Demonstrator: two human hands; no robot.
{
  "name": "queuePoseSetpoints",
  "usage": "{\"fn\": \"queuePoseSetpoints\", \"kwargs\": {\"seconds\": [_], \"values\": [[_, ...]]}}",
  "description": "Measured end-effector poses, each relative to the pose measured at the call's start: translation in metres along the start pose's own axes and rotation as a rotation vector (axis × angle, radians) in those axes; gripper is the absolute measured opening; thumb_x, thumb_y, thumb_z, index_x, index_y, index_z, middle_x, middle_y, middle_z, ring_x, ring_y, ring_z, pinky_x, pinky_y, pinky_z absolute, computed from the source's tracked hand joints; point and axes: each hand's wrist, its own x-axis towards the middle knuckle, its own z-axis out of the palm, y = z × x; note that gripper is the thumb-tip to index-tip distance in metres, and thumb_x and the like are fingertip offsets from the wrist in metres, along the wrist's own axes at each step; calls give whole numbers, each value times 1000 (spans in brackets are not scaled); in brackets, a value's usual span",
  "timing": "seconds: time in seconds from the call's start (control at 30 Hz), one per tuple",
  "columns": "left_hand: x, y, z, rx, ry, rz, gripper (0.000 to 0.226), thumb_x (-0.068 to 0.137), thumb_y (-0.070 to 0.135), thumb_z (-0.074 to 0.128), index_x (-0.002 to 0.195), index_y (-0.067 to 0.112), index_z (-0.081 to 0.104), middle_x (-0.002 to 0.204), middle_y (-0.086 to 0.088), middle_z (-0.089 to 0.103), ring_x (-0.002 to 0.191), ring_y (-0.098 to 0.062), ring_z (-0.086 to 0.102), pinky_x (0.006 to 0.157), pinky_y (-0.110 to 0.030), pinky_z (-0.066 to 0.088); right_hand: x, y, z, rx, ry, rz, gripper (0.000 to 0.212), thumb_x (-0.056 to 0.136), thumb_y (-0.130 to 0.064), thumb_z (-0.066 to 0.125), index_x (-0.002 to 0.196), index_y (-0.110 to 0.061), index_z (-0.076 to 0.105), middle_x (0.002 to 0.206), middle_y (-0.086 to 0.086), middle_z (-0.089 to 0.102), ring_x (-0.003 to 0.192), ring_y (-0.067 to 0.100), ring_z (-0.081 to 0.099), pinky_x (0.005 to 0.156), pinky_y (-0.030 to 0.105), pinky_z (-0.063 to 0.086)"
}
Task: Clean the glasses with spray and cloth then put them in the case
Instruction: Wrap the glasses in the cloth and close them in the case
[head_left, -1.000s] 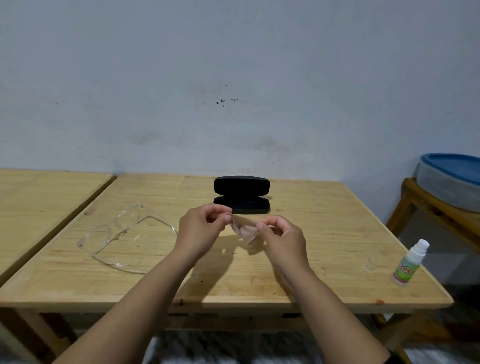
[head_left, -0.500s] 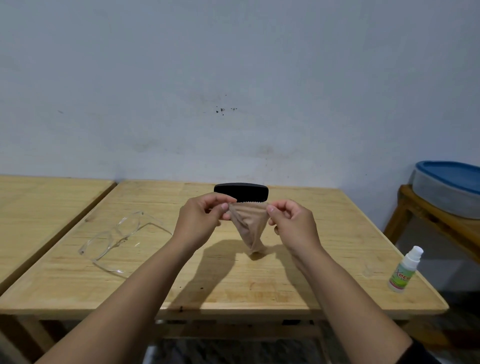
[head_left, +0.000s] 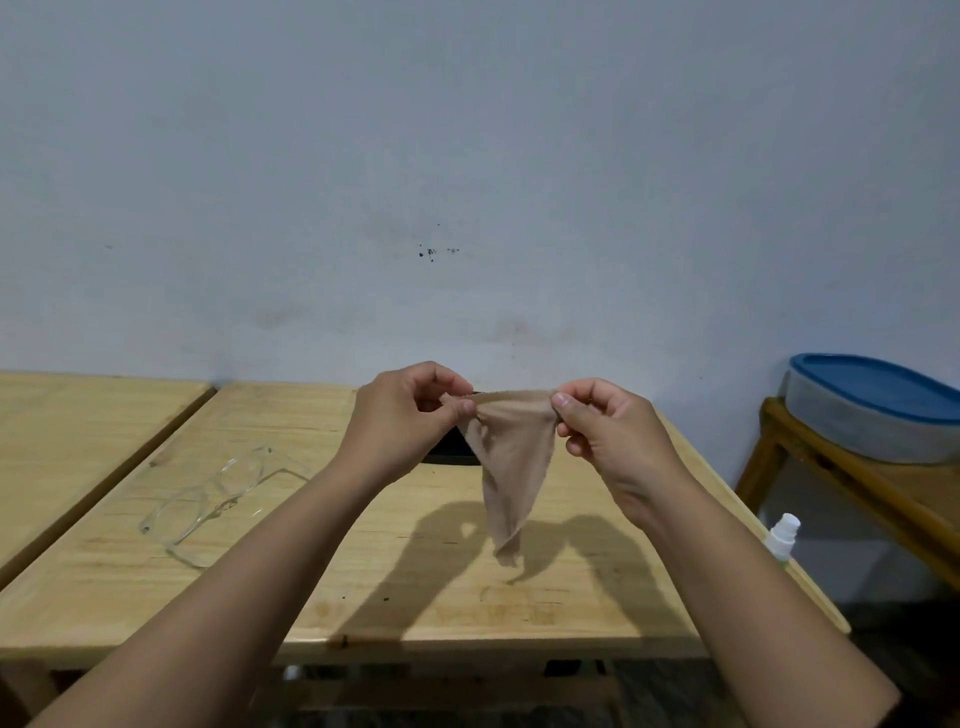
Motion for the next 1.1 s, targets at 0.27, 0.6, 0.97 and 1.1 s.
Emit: {"fn": "queuePoseSetpoints", "kwargs": {"seconds": [0.27,0.6,0.97,1.1], "values": [[-4,-27,-11,-57,-50,-82,10,73,25,77,79,32,70,80,-2,73,81,-19,68,77,-36,53,2,21,-14,60,34,90,15,90,-1,57,78,-10,61,64,1,52,52,7,46,47,17,36],[20,-46,-5,25,-23,-11,22,85,13,62,77,31,70,77,9,71,67,3,58,65,-12,41,35,43,-18,68,86,188,16,91,-3,56,77,-10,62,67,1,54,56,9,46,52,20,38],[58,-40,10,15,48,-46,9,79,17,71,75,25,70,75,9,71,67,3,63,59,-4,43,83,54,-12,13,131,211,18,90,-4,56,75,-12,62,69,2,56,60,11,48,55,23,39],[66,-31,9,-11,146,-1,15,78,16,71,86,25,61,76,12,71,68,-4,63,60,-7,44,93,42,-16,31,129,155,19,91,-2,55,76,-12,62,72,2,58,63,10,51,57,22,40]]}}
